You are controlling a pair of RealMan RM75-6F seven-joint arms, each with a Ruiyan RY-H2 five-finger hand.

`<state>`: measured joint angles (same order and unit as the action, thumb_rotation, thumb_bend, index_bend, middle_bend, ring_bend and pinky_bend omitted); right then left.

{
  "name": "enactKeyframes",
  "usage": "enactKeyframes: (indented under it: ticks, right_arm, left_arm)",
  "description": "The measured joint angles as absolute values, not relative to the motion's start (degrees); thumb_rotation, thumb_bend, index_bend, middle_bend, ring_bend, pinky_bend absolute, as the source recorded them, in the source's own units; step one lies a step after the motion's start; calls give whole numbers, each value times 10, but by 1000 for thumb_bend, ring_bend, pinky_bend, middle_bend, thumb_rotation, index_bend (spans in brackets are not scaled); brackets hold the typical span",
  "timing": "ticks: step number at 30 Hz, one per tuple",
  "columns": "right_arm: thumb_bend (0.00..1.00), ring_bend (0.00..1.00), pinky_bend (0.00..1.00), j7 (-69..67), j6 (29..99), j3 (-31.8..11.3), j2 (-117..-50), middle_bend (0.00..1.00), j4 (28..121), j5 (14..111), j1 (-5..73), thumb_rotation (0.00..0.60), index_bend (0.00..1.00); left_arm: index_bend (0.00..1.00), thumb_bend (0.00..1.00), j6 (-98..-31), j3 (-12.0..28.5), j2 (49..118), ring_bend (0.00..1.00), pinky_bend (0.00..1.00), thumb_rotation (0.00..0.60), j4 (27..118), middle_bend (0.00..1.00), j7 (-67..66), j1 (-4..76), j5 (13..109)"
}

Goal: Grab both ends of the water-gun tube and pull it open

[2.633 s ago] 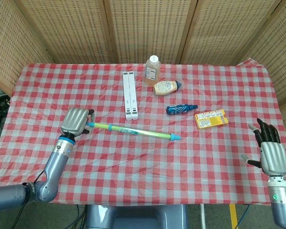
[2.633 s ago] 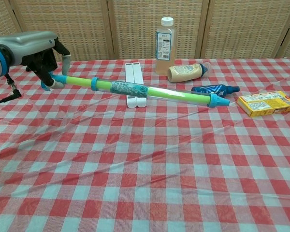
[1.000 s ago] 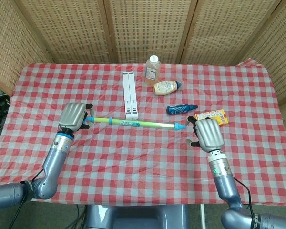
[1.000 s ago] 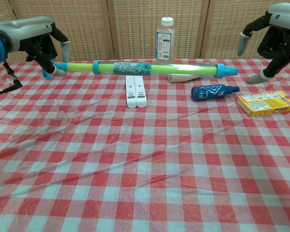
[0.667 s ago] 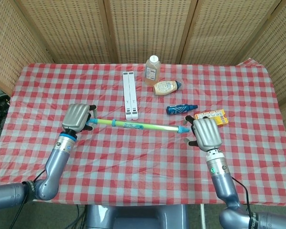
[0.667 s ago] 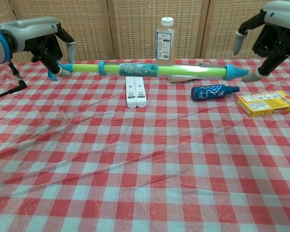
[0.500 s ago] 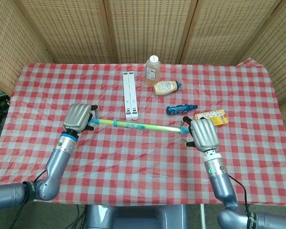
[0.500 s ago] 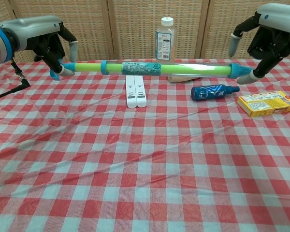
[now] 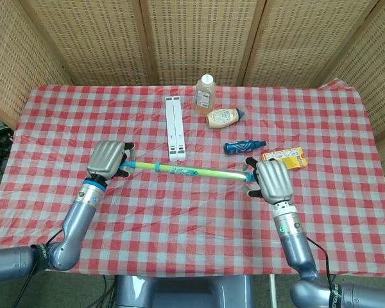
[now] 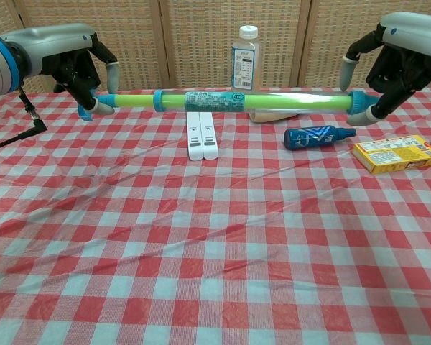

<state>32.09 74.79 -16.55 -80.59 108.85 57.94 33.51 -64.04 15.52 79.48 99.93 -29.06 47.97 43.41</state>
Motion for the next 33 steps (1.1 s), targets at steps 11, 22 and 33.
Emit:
enactKeyframes:
  ticks: [11,22,33]
  right_arm:
    - [511,1000,567,317,750,-163,-807,1000,1083,576,336,600,534]
    - [523,1000,567,314,754,-157,-806,1000,1082,577,336,600,566]
    - [523,1000,567,310,761,-154,-800,1000,1062,578,330,600,577]
  left_arm:
    - [877,601,-639,152,793,889,768,600,1002,951,-288,480,434]
    - [878,601,-640,150,791,889,768,600,1006,951,-281,479,438]
    - [877,601,-641,145,781,889,769,600,1007,951,-277,473,442]
